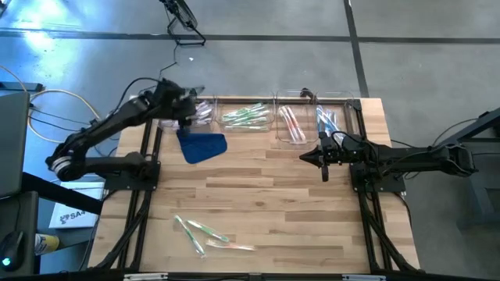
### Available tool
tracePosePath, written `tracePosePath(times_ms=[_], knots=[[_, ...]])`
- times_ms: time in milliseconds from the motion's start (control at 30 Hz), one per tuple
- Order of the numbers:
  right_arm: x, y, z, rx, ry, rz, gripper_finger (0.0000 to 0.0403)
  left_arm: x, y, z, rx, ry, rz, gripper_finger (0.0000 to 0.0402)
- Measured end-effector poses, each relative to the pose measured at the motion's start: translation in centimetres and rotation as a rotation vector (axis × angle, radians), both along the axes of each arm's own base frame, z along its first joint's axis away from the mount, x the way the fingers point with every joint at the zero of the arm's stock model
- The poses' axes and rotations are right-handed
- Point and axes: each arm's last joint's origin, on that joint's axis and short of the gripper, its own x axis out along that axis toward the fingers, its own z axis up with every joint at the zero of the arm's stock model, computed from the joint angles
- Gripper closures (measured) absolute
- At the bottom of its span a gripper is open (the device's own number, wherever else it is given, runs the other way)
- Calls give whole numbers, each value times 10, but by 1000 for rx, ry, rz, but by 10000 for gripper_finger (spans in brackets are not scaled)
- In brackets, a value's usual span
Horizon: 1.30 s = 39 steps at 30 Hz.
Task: Pick & Place Toothbrushes
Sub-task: Put the green toothbrush into the middle left transparent bin
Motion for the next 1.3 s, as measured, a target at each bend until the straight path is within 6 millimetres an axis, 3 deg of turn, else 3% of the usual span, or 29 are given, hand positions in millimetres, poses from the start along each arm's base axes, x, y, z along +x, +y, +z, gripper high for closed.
tracePosePath(times_ms=[233, 533, 800, 967, 1300], knots=[[0, 0, 0, 0, 0, 0, 401, 20, -62, -3, -105, 65, -280, 268], [0, 0, 0, 1, 0, 0, 401, 51, -137, -2, -120, 2, -613, 268], [0, 0, 0, 3, 0, -1, 401, 73, -194, -23, -115, 78, -777, 268], [0, 0, 0, 4, 0, -1, 401, 87, -219, -39, -196, 83, -779, 268], [0, 0, 0, 5, 6, -1, 401, 100, -248, -64, -363, 153, -794, 268]])
